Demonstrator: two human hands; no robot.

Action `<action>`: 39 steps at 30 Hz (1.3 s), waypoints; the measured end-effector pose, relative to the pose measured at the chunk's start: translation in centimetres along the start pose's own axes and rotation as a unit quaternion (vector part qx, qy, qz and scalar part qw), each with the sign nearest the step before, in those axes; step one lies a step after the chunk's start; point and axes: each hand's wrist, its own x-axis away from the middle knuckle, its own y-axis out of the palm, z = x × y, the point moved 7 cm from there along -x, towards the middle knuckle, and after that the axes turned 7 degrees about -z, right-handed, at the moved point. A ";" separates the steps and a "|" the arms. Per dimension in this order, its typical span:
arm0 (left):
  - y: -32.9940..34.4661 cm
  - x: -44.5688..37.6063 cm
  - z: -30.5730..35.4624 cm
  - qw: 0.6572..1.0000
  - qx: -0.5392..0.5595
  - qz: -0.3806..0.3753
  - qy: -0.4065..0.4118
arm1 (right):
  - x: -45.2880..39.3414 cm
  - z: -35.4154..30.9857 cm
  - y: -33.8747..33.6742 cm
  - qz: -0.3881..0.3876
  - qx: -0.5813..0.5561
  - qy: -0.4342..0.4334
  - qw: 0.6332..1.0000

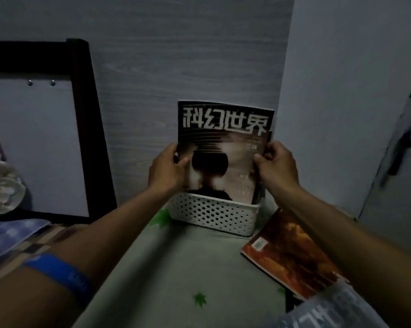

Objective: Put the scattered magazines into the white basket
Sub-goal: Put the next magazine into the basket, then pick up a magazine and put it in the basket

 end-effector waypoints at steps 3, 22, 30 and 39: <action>1.5 -0.9 -3.4 0.998 -0.004 -0.048 -0.039 | -0.6 2.7 1.9 -0.023 0.029 -0.007 0.999; 3.5 13.1 -3.6 0.985 0.058 -0.135 -0.094 | 10.0 6.7 -10.0 -0.154 0.157 0.110 0.969; 7.5 25.6 2.3 0.891 -0.093 -0.435 -0.090 | 21.2 9.3 -16.6 -0.335 0.437 0.208 0.808; 7.0 30.9 5.2 0.831 0.340 -0.370 -0.240 | 25.0 8.3 -15.5 -0.196 0.059 0.290 0.935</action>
